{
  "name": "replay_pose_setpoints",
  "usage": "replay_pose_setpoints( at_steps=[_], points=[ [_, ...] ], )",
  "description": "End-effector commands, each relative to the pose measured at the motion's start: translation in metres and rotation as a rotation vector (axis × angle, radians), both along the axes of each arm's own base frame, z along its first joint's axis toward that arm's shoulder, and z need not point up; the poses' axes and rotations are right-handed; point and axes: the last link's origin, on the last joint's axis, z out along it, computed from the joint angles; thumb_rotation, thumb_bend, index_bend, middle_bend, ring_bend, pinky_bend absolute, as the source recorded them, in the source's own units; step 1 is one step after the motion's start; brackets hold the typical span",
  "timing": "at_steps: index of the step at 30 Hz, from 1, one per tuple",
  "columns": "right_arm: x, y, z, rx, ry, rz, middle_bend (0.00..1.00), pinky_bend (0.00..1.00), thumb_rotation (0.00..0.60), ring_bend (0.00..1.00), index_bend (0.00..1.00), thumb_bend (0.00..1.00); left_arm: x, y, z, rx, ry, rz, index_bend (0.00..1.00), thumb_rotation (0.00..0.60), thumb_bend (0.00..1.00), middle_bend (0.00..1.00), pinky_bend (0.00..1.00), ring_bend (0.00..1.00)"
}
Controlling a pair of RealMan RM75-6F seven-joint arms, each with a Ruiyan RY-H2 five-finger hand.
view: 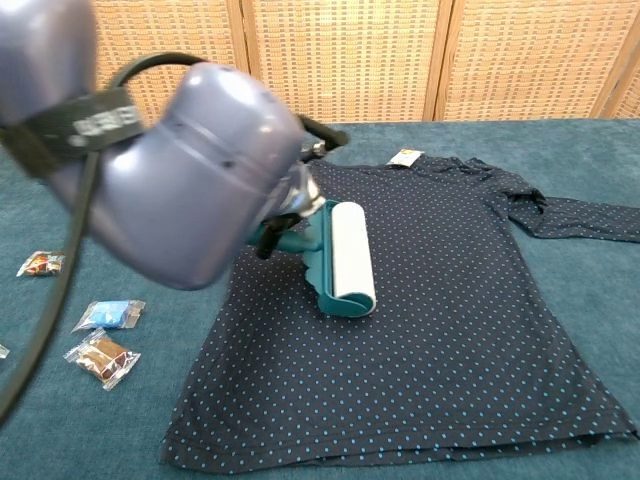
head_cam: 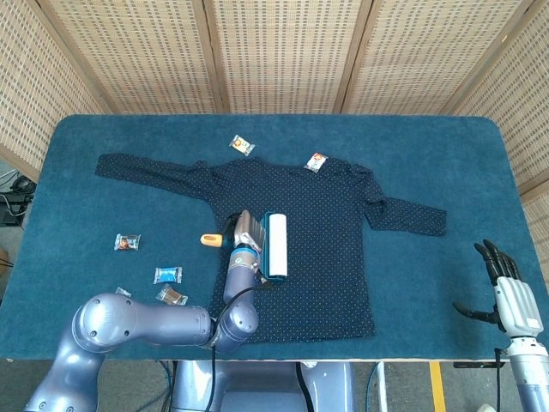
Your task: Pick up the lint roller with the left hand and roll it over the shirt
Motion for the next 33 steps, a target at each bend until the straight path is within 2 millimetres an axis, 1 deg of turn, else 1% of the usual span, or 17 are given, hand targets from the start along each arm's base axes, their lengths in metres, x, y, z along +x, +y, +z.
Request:
replay_pose_setpoints(
  at_steps=[1, 5, 9, 12, 17, 20, 22, 27, 30, 33],
  points=[
    [0.000, 0.000, 0.000, -0.002, -0.001, 0.000, 0.00, 0.00, 0.600, 0.00, 0.03, 0.11, 0.015, -0.003, -0.007, -0.004, -0.006, -0.012, 0.85, 0.600, 0.83, 0.95, 0.73, 0.81],
    [0.000, 0.000, 0.001, -0.005, -0.001, 0.000, 0.00, 0.00, 0.600, 0.00, 0.03, 0.11, 0.020, -0.006, -0.012, -0.012, -0.006, -0.020, 0.85, 0.600, 0.83, 0.95, 0.73, 0.81],
    [0.000, 0.000, 0.002, -0.007, -0.002, 0.002, 0.00, 0.00, 0.600, 0.00, 0.03, 0.11, 0.020, -0.010, -0.014, -0.022, -0.007, -0.014, 0.85, 0.600, 0.83, 0.95, 0.73, 0.81],
    [0.000, 0.001, 0.002, -0.007, -0.001, 0.004, 0.00, 0.00, 0.600, 0.00, 0.03, 0.11, 0.015, -0.009, -0.013, -0.019, -0.001, -0.010, 0.85, 0.600, 0.83, 0.95, 0.73, 0.81],
    [0.001, 0.001, 0.000, -0.003, 0.005, 0.009, 0.00, 0.00, 0.600, 0.00, 0.03, 0.11, -0.002, -0.005, -0.004, -0.003, 0.008, 0.016, 0.85, 0.600, 0.83, 0.95, 0.73, 0.81],
    [0.002, 0.001, 0.000, -0.002, 0.010, 0.010, 0.00, 0.00, 0.600, 0.00, 0.03, 0.11, -0.015, -0.001, 0.004, 0.009, 0.020, 0.027, 0.85, 0.600, 0.83, 0.95, 0.73, 0.81],
    [0.003, 0.001, 0.000, -0.006, 0.015, 0.012, 0.00, 0.00, 0.600, 0.00, 0.03, 0.11, -0.029, 0.002, 0.014, 0.019, 0.020, 0.040, 0.85, 0.600, 0.83, 0.95, 0.73, 0.81],
    [0.006, 0.002, 0.000, -0.013, 0.029, 0.022, 0.00, 0.00, 0.600, 0.00, 0.03, 0.11, -0.054, 0.008, 0.034, 0.043, -0.009, 0.064, 0.85, 0.600, 0.83, 0.95, 0.73, 0.81],
    [0.007, 0.003, 0.000, -0.018, 0.041, 0.026, 0.00, 0.00, 0.600, 0.00, 0.03, 0.11, -0.069, 0.012, 0.051, 0.066, -0.050, 0.065, 0.85, 0.600, 0.82, 0.95, 0.73, 0.81],
    [0.009, 0.003, 0.000, -0.020, 0.051, 0.030, 0.00, 0.00, 0.600, 0.00, 0.03, 0.11, -0.079, 0.013, 0.066, 0.082, -0.088, 0.077, 0.85, 0.600, 0.82, 0.95, 0.72, 0.81]
  ],
)
